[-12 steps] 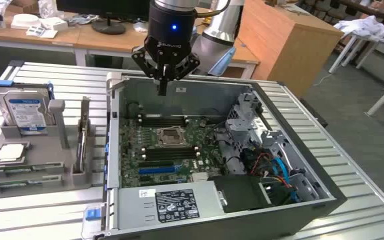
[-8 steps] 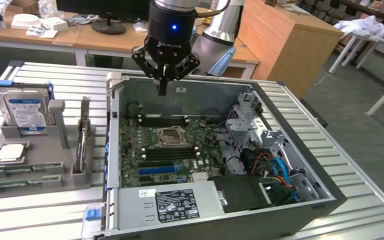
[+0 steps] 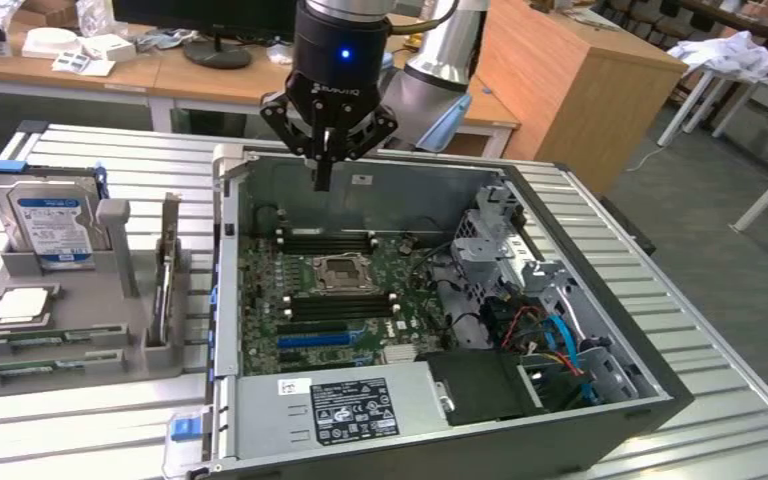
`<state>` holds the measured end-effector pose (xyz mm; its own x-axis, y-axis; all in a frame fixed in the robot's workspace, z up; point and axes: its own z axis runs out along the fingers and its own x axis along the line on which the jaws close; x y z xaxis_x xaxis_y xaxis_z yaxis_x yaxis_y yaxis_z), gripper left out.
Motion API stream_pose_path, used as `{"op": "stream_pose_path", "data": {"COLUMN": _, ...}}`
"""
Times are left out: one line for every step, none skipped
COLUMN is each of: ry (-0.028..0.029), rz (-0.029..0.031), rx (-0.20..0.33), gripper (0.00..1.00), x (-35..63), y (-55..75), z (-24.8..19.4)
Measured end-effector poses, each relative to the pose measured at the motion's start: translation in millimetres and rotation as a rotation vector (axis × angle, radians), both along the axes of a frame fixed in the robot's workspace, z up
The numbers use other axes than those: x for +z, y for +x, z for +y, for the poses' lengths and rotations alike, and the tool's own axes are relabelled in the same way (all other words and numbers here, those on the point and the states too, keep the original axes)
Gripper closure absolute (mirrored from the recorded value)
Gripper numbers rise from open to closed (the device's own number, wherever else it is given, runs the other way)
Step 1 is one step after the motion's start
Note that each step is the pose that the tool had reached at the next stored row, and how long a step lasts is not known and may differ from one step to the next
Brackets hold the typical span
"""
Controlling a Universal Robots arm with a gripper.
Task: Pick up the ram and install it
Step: 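Reach for the ram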
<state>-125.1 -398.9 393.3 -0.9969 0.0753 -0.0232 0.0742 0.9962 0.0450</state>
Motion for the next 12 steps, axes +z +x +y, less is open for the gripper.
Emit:
{"op": "stream_pose_path", "data": {"ry": 0.0000, "rz": -0.0001, "rx": 0.000, "gripper": 0.89, "x": 0.0, "y": -0.8, "z": 0.0}}
{"op": "stream_pose_path", "data": {"ry": 0.0001, "rz": -0.0001, "rx": 0.000, "gripper": 0.89, "x": -0.1, "y": -1.7, "z": 0.0}}
{"op": "stream_pose_path", "data": {"ry": 0.0000, "rz": 0.0000, "rx": 0.000, "gripper": 0.89, "x": 0.0, "y": -2.6, "z": 0.0}}
{"op": "stream_pose_path", "data": {"ry": 0.0000, "rz": 0.0000, "rx": 0.000, "gripper": 0.89, "x": 0.0, "y": -3.6, "z": 0.0}}
{"op": "stream_pose_path", "data": {"ry": 0.0000, "rz": -0.0001, "rx": 0.000, "gripper": 0.89, "x": 0.0, "y": -4.7, "z": 0.0}}
{"op": "stream_pose_path", "data": {"ry": 0.0001, "rz": -0.0001, "rx": 0.000, "gripper": 0.89, "x": -0.1, "y": -6.1, "z": 0.0}}
{"op": "stream_pose_path", "data": {"ry": 0.0001, "rz": -0.0001, "rx": 0.000, "gripper": 0.89, "x": 0.0, "y": -7.6, "z": 0.0}}
{"op": "stream_pose_path", "data": {"ry": 0.0000, "rz": 0.0000, "rx": 0.000, "gripper": 0.89, "x": 0.0, "y": -9.2, "z": 0.0}}
{"op": "stream_pose_path", "data": {"ry": 0.0001, "rz": -0.0001, "rx": 0.000, "gripper": 0.89, "x": 0.0, "y": -10.9, "z": 0.0}}
{"op": "stream_pose_path", "data": {"ry": 0.0001, "rz": -0.0001, "rx": 0.000, "gripper": 0.89, "x": 0.0, "y": -12.7, "z": 0.0}}
{"op": "stream_pose_path", "data": {"ry": 0.0000, "rz": 0.0000, "rx": 0.000, "gripper": 0.89, "x": 0.0, "y": -14.5, "z": 0.0}}
{"op": "stream_pose_path", "data": {"ry": 0.0000, "rz": 0.0000, "rx": 0.000, "gripper": 0.89, "x": 0.0, "y": -16.3, "z": 0.0}}
